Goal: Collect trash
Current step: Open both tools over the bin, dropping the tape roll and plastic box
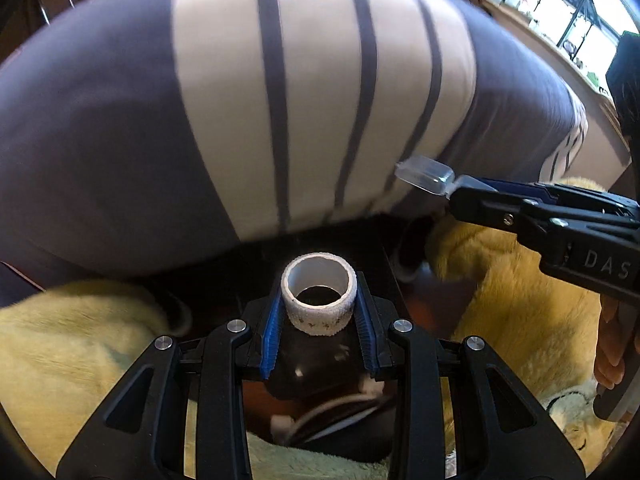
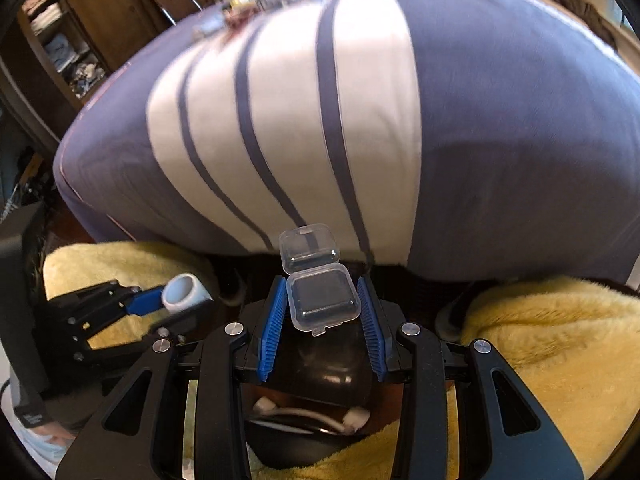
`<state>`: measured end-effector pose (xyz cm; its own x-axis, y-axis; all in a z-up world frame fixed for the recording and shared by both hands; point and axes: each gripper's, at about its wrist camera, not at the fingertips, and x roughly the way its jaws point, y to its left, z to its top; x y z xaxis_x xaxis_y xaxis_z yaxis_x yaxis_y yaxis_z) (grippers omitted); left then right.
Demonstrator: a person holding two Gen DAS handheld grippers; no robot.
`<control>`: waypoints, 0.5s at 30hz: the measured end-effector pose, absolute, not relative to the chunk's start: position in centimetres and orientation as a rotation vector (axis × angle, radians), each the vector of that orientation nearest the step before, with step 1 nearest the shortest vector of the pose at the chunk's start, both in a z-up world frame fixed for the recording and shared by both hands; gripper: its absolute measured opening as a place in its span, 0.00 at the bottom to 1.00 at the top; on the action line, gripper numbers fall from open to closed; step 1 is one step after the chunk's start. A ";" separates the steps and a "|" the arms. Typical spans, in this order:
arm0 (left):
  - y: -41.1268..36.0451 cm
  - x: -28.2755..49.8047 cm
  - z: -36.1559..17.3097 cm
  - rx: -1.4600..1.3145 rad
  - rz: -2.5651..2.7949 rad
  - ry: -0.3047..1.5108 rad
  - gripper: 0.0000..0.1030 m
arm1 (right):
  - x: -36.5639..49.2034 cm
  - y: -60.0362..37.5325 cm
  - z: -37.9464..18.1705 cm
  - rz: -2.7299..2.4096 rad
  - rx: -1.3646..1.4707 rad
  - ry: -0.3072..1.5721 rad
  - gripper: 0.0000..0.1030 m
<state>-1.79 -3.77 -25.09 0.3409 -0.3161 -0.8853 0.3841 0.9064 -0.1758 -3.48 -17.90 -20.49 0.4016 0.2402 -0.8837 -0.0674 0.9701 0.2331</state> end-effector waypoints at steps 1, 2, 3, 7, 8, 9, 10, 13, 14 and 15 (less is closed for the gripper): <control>-3.8 -1.7 -25.7 0.063 -0.463 1.151 0.30 | -3.4 -17.8 -21.0 0.198 0.170 1.158 0.36; -3.8 -1.5 -26.3 0.059 -0.467 1.170 0.30 | -3.2 -17.5 -21.8 0.204 0.174 1.184 0.36; -3.9 -1.3 -26.7 0.060 -0.466 1.180 0.30 | -3.0 -17.4 -22.5 0.209 0.178 1.204 0.36; -3.6 -0.8 -28.0 0.051 -0.463 1.220 0.30 | -2.5 -16.3 -24.9 0.208 0.162 1.266 0.36; -3.6 -0.6 -28.3 0.049 -0.462 1.231 0.30 | -2.3 -16.2 -25.1 0.210 0.162 1.274 0.36; -3.5 -0.4 -28.6 0.047 -0.461 1.240 0.30 | -2.0 -15.9 -25.3 0.211 0.160 1.279 0.37; -3.5 -0.4 -28.7 0.047 -0.460 1.245 0.30 | -1.9 -15.7 -25.6 0.212 0.157 1.285 0.37; -3.8 -0.6 -29.3 0.052 -0.459 1.258 0.30 | -1.6 -15.6 -25.9 0.215 0.156 1.293 0.37; -4.0 -0.6 -29.5 0.052 -0.460 1.259 0.30 | -1.6 -15.6 -26.1 0.213 0.157 1.296 0.37; -4.1 -0.6 -29.4 0.052 -0.460 1.262 0.30 | -1.5 -15.8 -26.0 0.212 0.158 1.299 0.37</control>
<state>-0.62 -4.12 -29.42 0.2258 -0.3054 -0.9251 0.3619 0.9080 -0.2114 -1.48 -15.83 -25.98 0.2536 0.2436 -0.9361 -0.0663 0.9699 0.2344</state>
